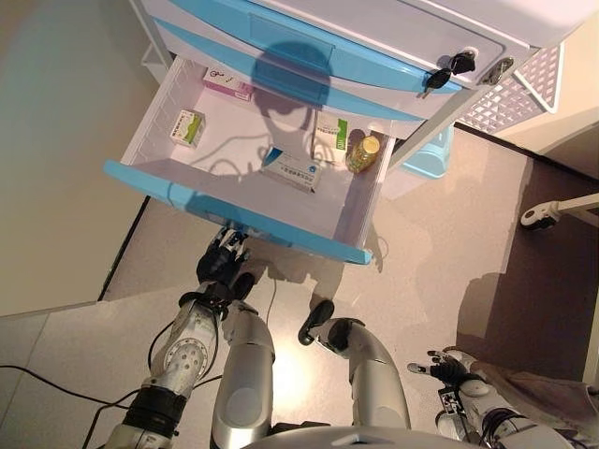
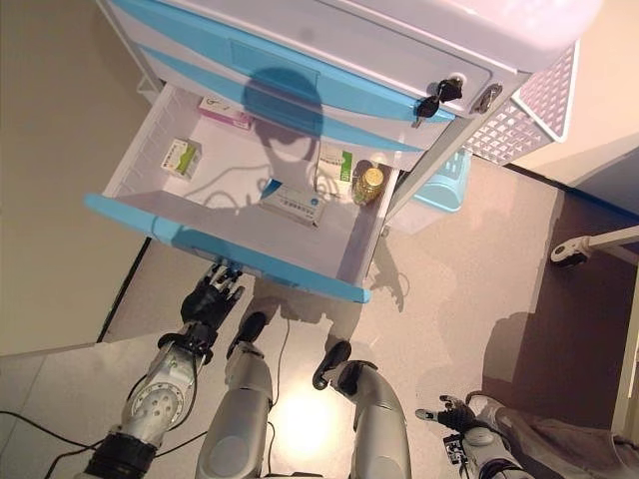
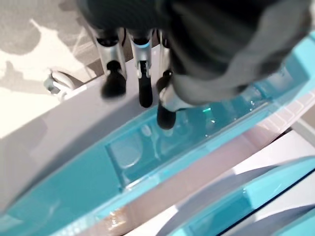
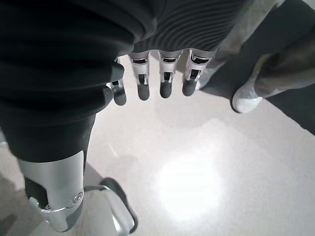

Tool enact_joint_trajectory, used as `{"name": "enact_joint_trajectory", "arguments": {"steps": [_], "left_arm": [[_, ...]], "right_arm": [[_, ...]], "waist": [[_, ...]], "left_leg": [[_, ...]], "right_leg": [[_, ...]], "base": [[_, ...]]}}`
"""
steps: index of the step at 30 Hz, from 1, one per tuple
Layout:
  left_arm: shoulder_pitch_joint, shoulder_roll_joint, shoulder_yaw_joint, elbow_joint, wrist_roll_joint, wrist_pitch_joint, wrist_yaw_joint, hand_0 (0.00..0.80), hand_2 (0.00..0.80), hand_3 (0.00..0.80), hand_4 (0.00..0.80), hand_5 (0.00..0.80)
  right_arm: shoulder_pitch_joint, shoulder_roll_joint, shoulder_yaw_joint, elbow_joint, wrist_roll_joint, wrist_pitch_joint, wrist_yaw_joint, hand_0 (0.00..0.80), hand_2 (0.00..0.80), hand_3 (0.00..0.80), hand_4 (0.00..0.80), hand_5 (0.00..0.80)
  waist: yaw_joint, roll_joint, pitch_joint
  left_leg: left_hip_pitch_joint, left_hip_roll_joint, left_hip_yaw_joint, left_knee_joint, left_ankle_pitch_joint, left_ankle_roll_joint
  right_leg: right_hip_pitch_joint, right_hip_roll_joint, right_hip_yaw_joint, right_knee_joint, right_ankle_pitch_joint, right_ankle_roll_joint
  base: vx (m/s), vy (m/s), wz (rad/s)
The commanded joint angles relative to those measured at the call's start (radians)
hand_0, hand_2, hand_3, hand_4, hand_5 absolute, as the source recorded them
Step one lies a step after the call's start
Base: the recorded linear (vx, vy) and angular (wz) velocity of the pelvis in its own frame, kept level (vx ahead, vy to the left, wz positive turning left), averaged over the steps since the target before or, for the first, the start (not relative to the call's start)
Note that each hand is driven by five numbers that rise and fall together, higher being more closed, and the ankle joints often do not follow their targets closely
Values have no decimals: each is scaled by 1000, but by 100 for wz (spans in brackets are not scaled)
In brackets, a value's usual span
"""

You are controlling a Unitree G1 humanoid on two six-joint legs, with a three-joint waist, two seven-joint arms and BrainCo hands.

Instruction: Open the drawer and pick up the medicine

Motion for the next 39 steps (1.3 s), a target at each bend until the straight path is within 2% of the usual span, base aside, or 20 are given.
{"name": "enact_joint_trajectory", "arguments": {"steps": [1, 2, 10, 14, 25, 31, 33, 34, 39], "left_arm": [[-94, 33, 63, -450, 53, -164, -152, 50, 50, 50, 50, 50], [-88, 34, 70, -445, 54, -166, -148, 0, 0, 0, 0, 0], [-11, 35, 128, -385, 44, -152, -156, 0, 0, 0, 0, 0], [37, 24, 161, -311, 30, -140, -160, 0, 0, 0, 0, 0], [66, 11, 192, -173, 50, -124, -154, 0, 0, 0, 0, 0], [72, -1, 247, 45, 88, -101, -143, 0, 0, 0, 0, 0], [73, 0, 254, 74, 99, -98, -144, 0, 0, 0, 0, 0], [73, 1, 271, 148, 118, -91, -141, 0, 0, 0, 0, 0], [71, 24, 306, 337, 220, -82, -123, 0, 0, 0, 0, 0]], "right_arm": [[70, -18, 42, 8, 13, -2, -19, 0, 0, 0, 0, 0], [68, -19, 42, 5, 14, -1, -19, 0, 0, 0, 0, 0], [71, -31, 29, 1, 8, 1, -13, 0, 0, 0, 0, 0], [69, -38, 22, -7, 2, 4, -5, 0, 0, 0, 0, 0], [70, -41, 12, -12, 1, 7, -2, 0, 0, 0, 0, 0], [73, -48, -3, -12, 6, 12, 0, 0, 0, 0, 0, 0], [74, -48, -4, -13, 6, 12, 1, 0, 0, 0, 0, 0], [74, -49, -9, -14, 10, 12, 2, 0, 0, 0, 0, 0], [73, -50, -14, -22, 18, 11, 6, 0, 0, 0, 0, 0]], "waist": [[14, 2, -95], [13, 0, -98], [18, -1, -98], [21, 2, -97], [24, 4, -102], [22, 4, -113], [23, 3, -116], [22, 4, -121], [16, 6, -139]], "left_leg": [[-111, -115, 9, -37, 142, 94], [-113, -116, 10, -37, 141, 94], [-115, -114, 12, -35, 140, 96], [-116, -112, 19, -34, 140, 98], [-120, -113, 15, -23, 138, 101], [-113, -107, 17, -32, 140, 101], [-112, -106, 18, -32, 140, 101], [-108, -105, 19, -35, 139, 101], [-91, -102, 28, -47, 140, 103]], "right_leg": [[60, 45, -25, -71, 26, 99], [59, 46, -24, -75, 28, 99], [53, 48, -16, -80, 33, 101], [52, 52, -9, -85, 38, 102], [53, 50, -7, -82, 43, 105], [56, 55, -3, -88, 44, 106], [58, 56, -3, -91, 46, 106], [61, 57, 0, -96, 49, 107], [72, 58, 13, -116, 62, 113]], "base": [[0, 0, 0], [0, 0, 0], [0, 0, 0], [0, 0, 0], [0, 0, 0], [0, 0, 0], [0, 0, 0], [0, 0, 0], [2, 8, 0]]}}
